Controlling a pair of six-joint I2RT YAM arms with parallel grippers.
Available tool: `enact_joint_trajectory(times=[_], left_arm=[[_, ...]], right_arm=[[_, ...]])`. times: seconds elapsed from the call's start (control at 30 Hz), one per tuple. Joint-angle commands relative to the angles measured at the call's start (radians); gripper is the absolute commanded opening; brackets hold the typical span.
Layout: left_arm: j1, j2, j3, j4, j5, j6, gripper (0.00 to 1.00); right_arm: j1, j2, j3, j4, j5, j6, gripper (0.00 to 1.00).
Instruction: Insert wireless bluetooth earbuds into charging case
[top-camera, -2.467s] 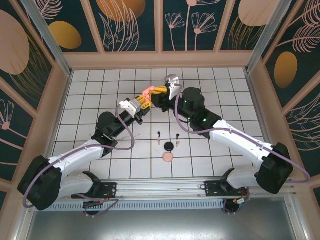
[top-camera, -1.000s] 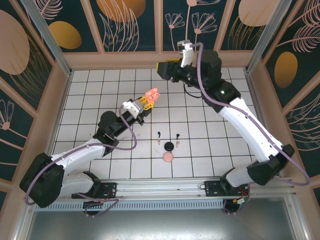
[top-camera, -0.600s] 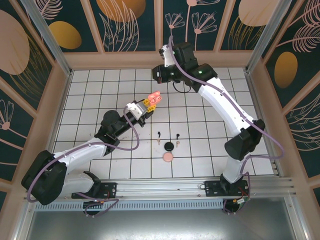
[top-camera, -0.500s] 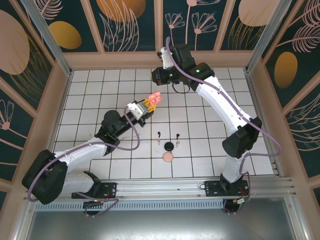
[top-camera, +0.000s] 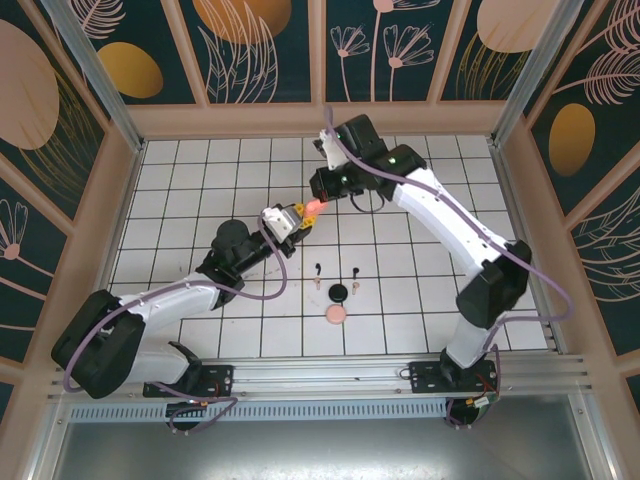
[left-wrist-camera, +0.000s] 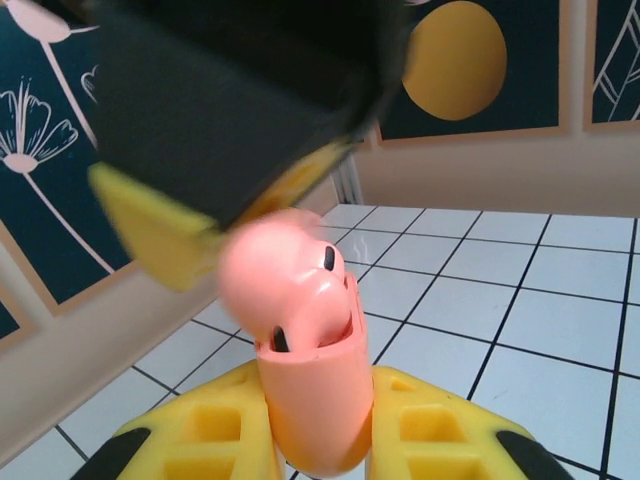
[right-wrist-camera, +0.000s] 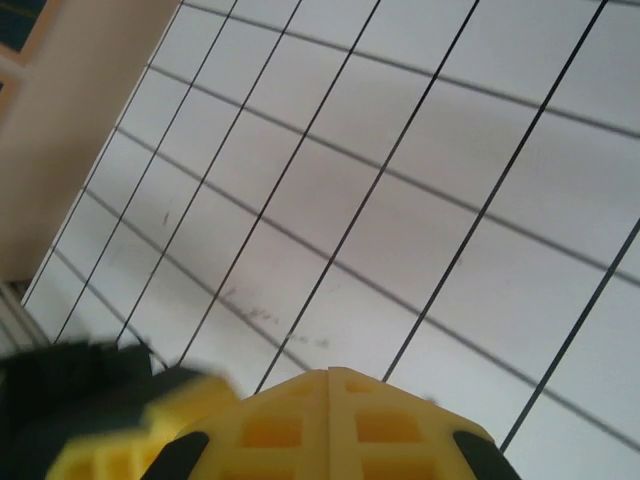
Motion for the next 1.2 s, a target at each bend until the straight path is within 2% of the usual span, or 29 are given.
enact_joint_trajectory(times=[0.0, 0.03, 0.1, 0.2, 0.33, 0.37, 0.47, 0.6, 0.7, 0.83, 0.97, 1.17], left_arm=[[0.002, 0.002, 0.040, 0.099, -0.035, -0.030, 0.00], [0.004, 0.003, 0.040, 0.103, -0.036, -0.035, 0.00], [0.003, 0.010, 0.044, 0.102, -0.034, -0.042, 0.00], [0.002, 0.022, 0.045, 0.094, -0.041, -0.066, 0.00], [0.003, 0.059, 0.056, 0.056, -0.079, -0.125, 0.00], [0.002, 0.073, 0.066, 0.031, -0.083, -0.144, 0.00], [0.003, 0.119, 0.087, -0.001, -0.081, -0.210, 0.00], [0.006, 0.199, 0.118, -0.024, -0.067, -0.320, 0.00], [0.020, 0.272, 0.184, -0.100, -0.021, -0.410, 0.00], [0.061, 0.403, 0.311, -0.228, 0.094, -0.537, 0.00], [0.111, 0.532, 0.393, -0.250, 0.226, -0.667, 0.00], [0.144, 0.668, 0.507, -0.329, 0.345, -0.743, 0.00]], right_arm=[[0.034, -0.132, -0.120, 0.024, -0.031, 0.041, 0.00], [0.031, -0.163, -0.157, 0.047, -0.034, 0.054, 0.00], [0.027, -0.221, -0.212, 0.089, 0.038, 0.105, 0.00], [-0.023, -0.335, -0.312, 0.193, 0.104, 0.203, 0.03], [-0.087, -0.471, -0.460, 0.328, 0.146, 0.302, 0.17], [-0.093, -0.485, -0.483, 0.341, 0.151, 0.314, 0.22], [-0.097, -0.510, -0.548, 0.367, 0.163, 0.342, 0.27], [-0.096, -0.522, -0.650, 0.410, 0.206, 0.386, 0.29], [-0.097, -0.527, -0.724, 0.446, 0.233, 0.418, 0.34], [-0.097, -0.525, -0.789, 0.473, 0.265, 0.450, 0.41], [-0.098, -0.521, -0.822, 0.481, 0.284, 0.465, 0.43], [-0.098, -0.515, -0.838, 0.493, 0.296, 0.473, 0.43]])
